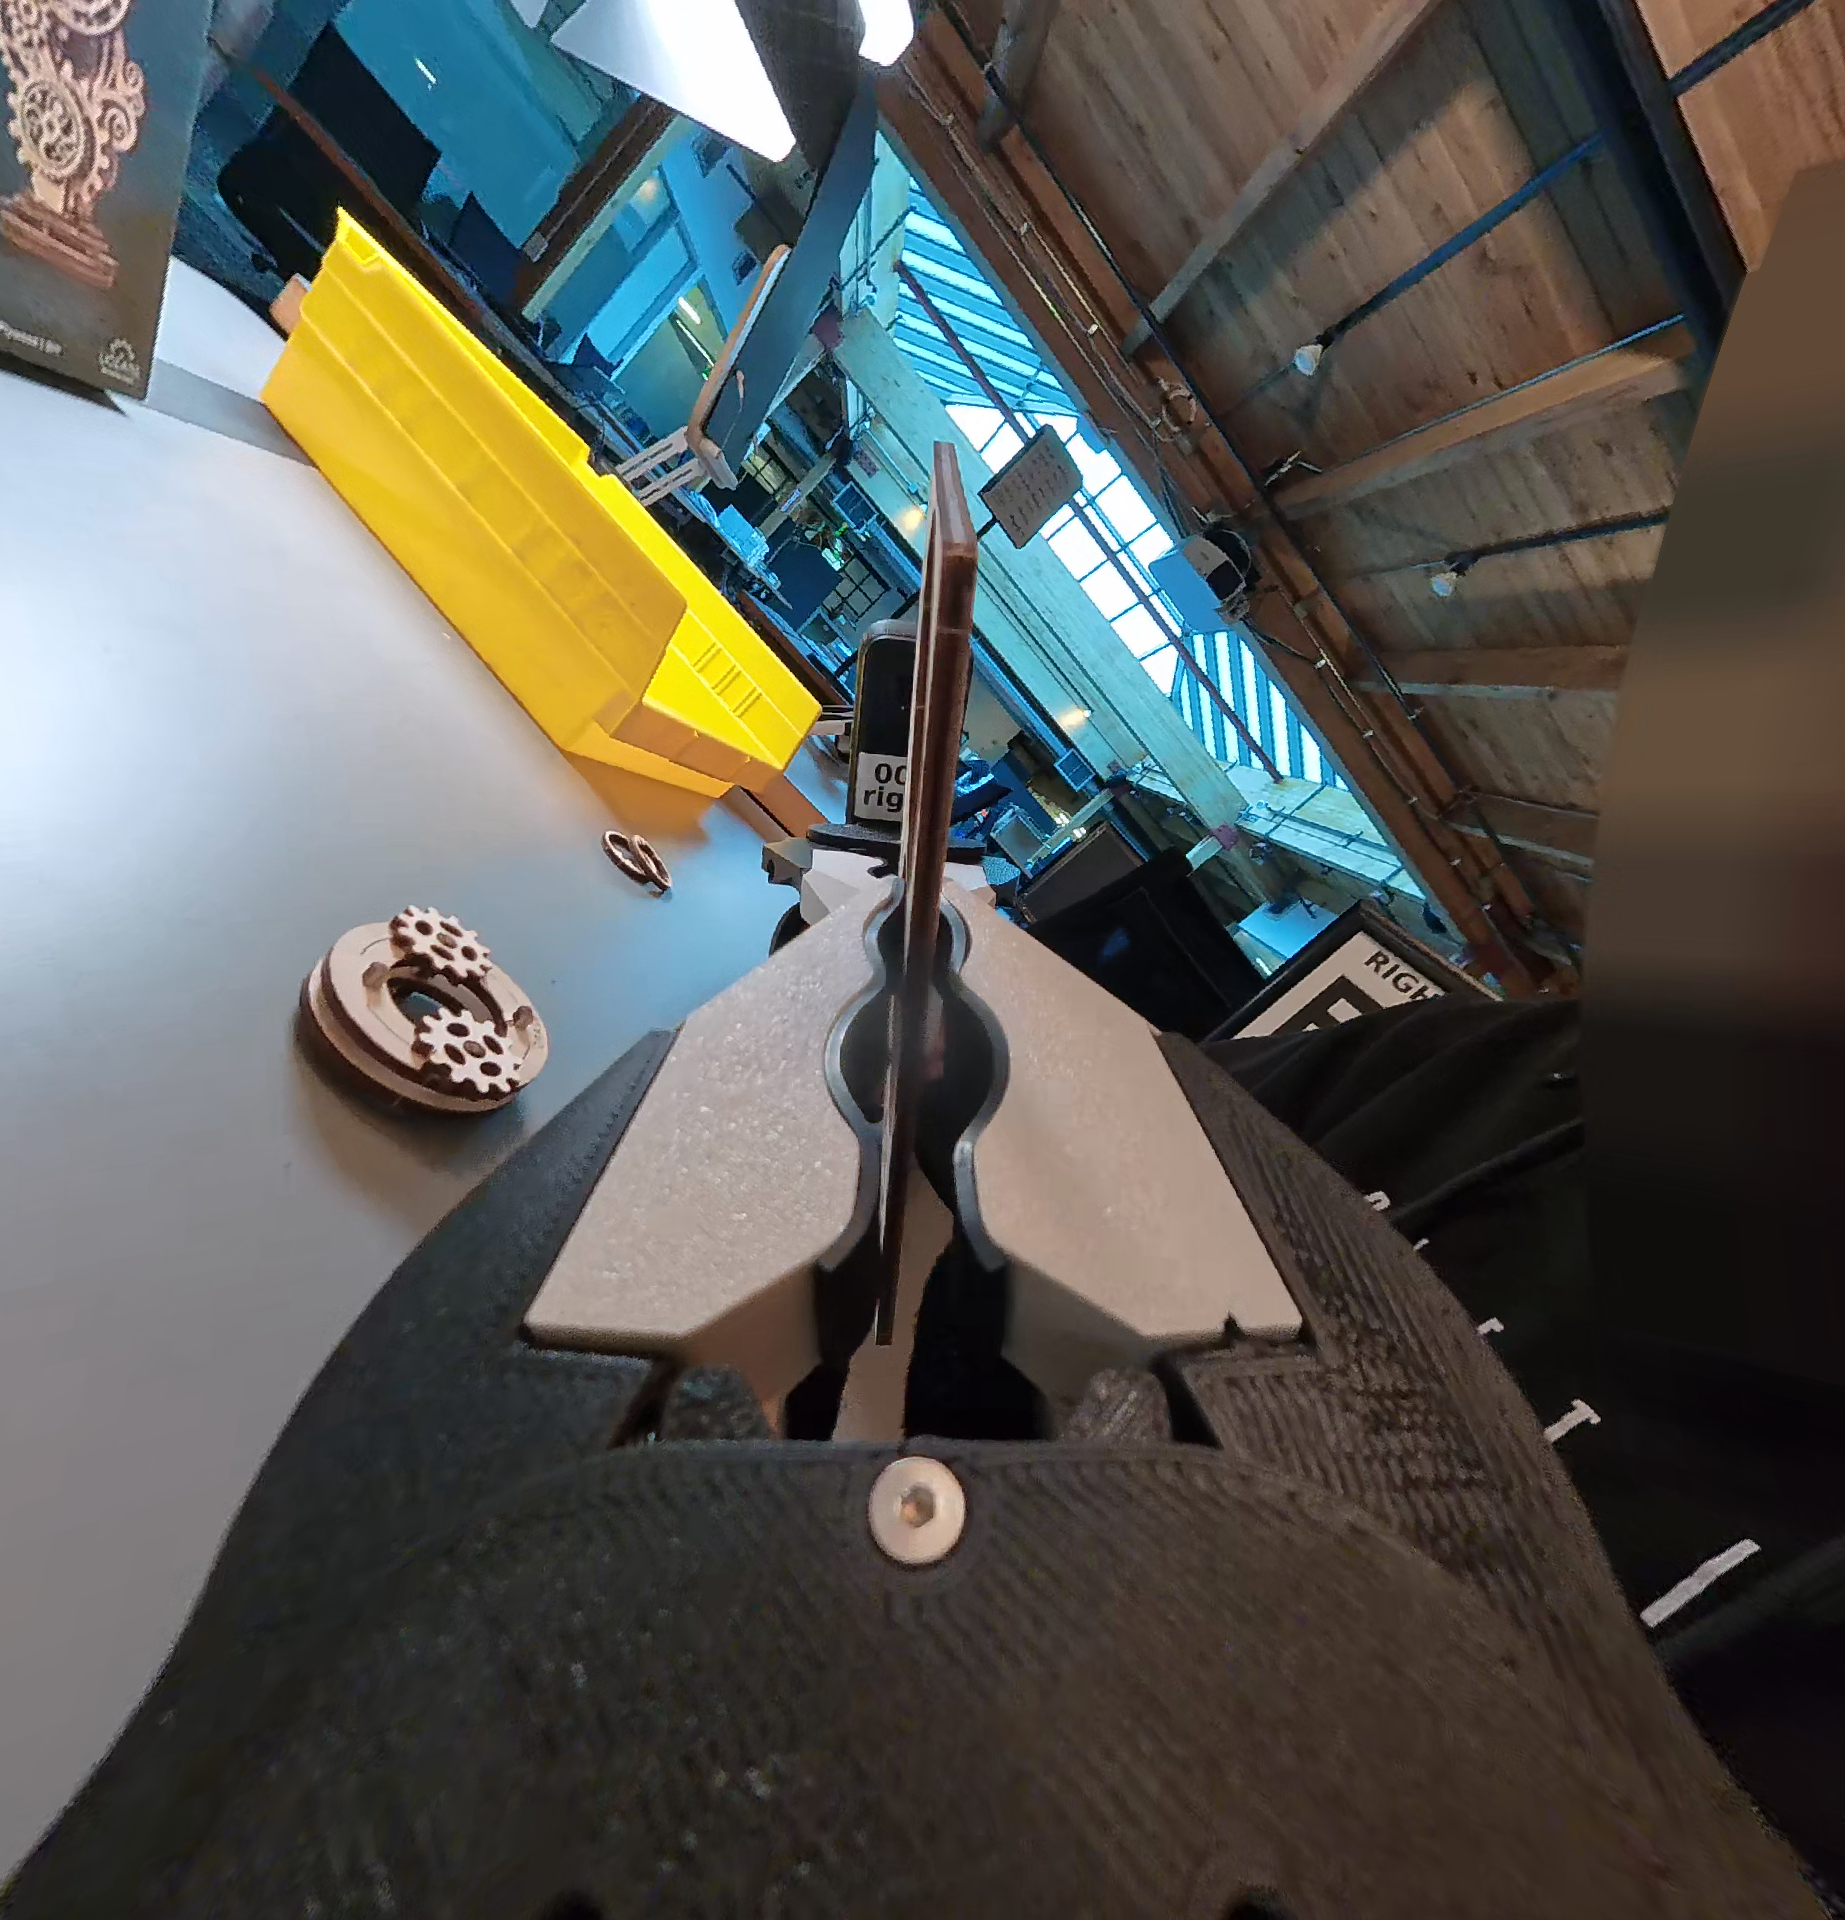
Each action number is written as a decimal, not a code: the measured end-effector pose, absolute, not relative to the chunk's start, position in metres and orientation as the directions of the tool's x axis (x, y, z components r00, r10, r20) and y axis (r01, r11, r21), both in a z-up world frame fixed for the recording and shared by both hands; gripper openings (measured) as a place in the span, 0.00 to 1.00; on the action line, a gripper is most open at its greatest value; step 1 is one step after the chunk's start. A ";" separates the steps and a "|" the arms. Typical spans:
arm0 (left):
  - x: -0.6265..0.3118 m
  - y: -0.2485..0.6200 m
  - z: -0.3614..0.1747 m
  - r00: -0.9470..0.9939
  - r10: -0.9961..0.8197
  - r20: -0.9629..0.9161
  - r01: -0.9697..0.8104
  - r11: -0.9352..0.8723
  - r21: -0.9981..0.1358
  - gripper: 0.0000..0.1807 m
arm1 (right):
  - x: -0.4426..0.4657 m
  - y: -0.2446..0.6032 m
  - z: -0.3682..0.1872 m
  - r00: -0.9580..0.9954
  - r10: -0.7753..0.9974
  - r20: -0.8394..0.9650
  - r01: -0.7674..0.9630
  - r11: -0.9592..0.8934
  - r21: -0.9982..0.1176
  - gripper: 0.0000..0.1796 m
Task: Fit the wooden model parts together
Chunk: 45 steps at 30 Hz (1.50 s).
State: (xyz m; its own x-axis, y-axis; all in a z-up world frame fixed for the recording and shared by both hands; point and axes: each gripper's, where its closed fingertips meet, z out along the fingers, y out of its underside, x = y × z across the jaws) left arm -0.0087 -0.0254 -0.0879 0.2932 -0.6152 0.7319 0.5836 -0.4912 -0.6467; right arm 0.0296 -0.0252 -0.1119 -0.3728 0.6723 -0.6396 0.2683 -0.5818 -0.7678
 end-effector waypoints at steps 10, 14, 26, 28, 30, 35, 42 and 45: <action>-0.003 -0.034 -0.076 0.336 -0.697 0.634 0.539 -0.410 -0.736 0.12 | 0.033 -0.022 -0.099 -0.411 0.651 -0.639 0.213 -0.613 -0.761 0.01; 0.006 -0.036 -0.082 0.366 -0.706 0.606 0.480 -0.414 -0.773 0.12 | 0.034 -0.018 -0.093 -0.419 0.632 -0.652 0.186 -0.643 -0.743 0.01; 0.016 -0.038 -0.091 0.392 -0.713 0.581 0.410 -0.430 -0.804 0.10 | 0.038 0.005 -0.082 -0.406 0.592 -0.696 0.091 -0.732 -0.675 0.00; 0.015 -0.037 -0.093 0.396 -0.706 0.587 0.410 -0.436 -0.801 0.09 | 0.038 0.007 -0.083 -0.400 0.590 -0.701 0.086 -0.738 -0.670 0.00; 0.013 -0.036 -0.093 0.391 -0.695 0.604 0.426 -0.445 -0.788 0.07 | 0.038 0.008 -0.083 -0.394 0.593 -0.702 0.079 -0.739 -0.669 0.00; 0.002 -0.031 -0.092 0.374 -0.660 0.651 0.489 -0.456 -0.744 0.04 | 0.038 0.015 -0.083 -0.374 0.595 -0.711 0.053 -0.752 -0.658 0.00; 0.003 -0.028 -0.097 0.392 -0.645 0.656 0.480 -0.465 -0.744 0.04 | 0.038 0.020 -0.085 -0.353 0.599 -0.719 0.040 -0.758 -0.651 0.00; 0.004 -0.028 -0.098 0.396 -0.641 0.658 0.478 -0.469 -0.743 0.04 | 0.038 0.020 -0.085 -0.348 0.603 -0.718 0.039 -0.756 -0.653 0.00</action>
